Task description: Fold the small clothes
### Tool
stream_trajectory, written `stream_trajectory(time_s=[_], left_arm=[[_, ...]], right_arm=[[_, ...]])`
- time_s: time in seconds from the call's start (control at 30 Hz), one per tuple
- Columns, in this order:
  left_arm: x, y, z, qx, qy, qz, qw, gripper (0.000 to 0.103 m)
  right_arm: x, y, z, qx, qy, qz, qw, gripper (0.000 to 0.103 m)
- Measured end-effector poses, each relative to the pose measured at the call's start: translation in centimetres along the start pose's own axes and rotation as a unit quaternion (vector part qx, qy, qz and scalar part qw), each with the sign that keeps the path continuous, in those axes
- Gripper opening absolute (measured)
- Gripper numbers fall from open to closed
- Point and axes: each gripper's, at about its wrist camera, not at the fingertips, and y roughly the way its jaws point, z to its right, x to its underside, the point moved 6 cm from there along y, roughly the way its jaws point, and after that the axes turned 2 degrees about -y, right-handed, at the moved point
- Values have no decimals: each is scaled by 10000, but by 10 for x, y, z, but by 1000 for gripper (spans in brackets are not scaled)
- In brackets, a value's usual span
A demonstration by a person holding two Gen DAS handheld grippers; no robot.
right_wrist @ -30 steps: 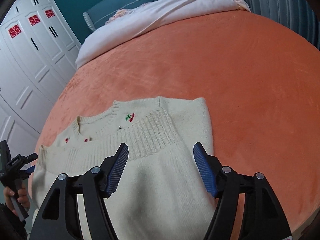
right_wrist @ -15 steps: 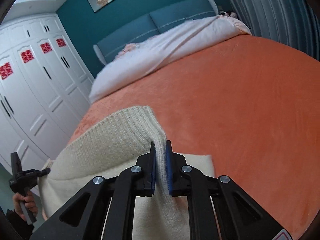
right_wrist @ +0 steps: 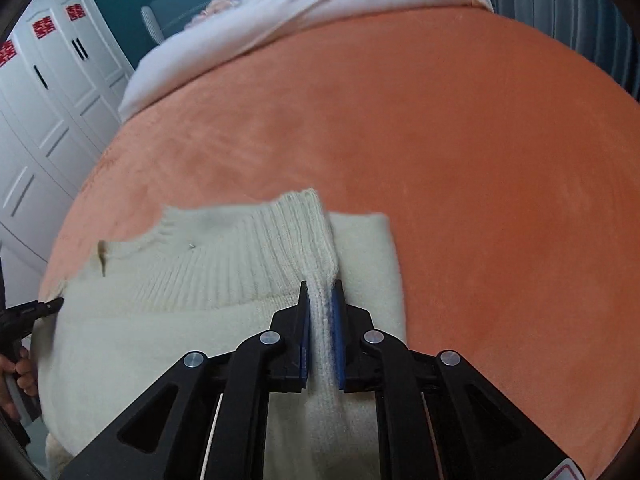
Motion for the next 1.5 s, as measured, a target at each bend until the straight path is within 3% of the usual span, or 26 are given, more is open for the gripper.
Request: stream_trajectory(time_s=[0.1,0.17,0.23,0.3,0.33,0.37,0.43,0.53,0.63,0.7,0.77,0.83,0.9,1.0,1.07,1.1,1.17,1.23,1.3,1.33,1.37,1.4,1.5], left_arm=[[-10,-20,7,261,-80,281,9992,11],[-16,-21,10,199,34,334,9992,11],[-16,-5,11,2,94,131,9999,11],[-11,17,9,-362,251,-138,9989,16],[-11,18,7,-494,323,-59,9982,24],[-12,12,7,-581,358,30,9977,33],[-10,-6,2,-584,273,132,9978,46],[5,-58,-7,-307,125,636,9974,46],[39,-97,2,121,-72,844,9963,54],[70,-104,26,540,-94,731,9958,59],[98,-96,48,726,-55,497,9961,63],[120,-78,59,531,151,203,9983,63],[133,-70,51,191,320,178,9991,60],[140,-74,20,48,339,235,9991,59],[143,-76,-1,-200,406,280,9986,58],[145,-76,-10,-203,452,281,9984,55],[153,-76,-15,-124,468,322,9983,52],[157,-76,-14,-220,470,435,9977,52],[159,-83,-12,-272,266,469,9982,53],[159,-89,-12,-169,101,485,9986,59],[159,-96,-12,-58,-70,529,9986,67],[159,-101,-13,-55,-167,588,9981,69],[160,-95,-18,-356,10,455,9983,70]], right_arm=[[-12,-20,-1,-238,287,364,9986,9],[-21,-36,-5,-363,367,628,9967,8],[-24,-38,-4,-298,364,705,9964,8],[-16,-12,2,-40,403,301,9987,11],[-11,5,5,33,461,-28,9989,11],[-7,10,8,4,542,-79,9985,10],[-9,-6,8,-39,712,136,9974,17],[-4,-55,2,-20,512,657,9965,20],[18,-105,-34,-166,-227,1076,9938,21],[38,-116,-79,-653,-571,997,9912,21],[71,-114,-141,-1226,-1012,776,9842,20],[97,-98,-190,-1673,-1325,454,9759,18],[117,-75,-213,-1689,-1503,141,9740,12],[118,-59,-185,-1298,-1389,48,9818,6],[112,-64,-129,-748,-912,108,9930,5],[111,-68,-92,-646,-531,98,9964,0],[118,-75,-31,-325,63,75,9994,0],[125,-84,4,-77,301,105,9995,0],[130,-94,8,-232,416,136,9988,0],[131,-100,4,-162,336,210,9991,0],[130,-107,-1,-68,245,331,9991,12],[127,-117,-6,43,185,551,9983,16],[116,-125,-6,-37,312,820,9961,16]])
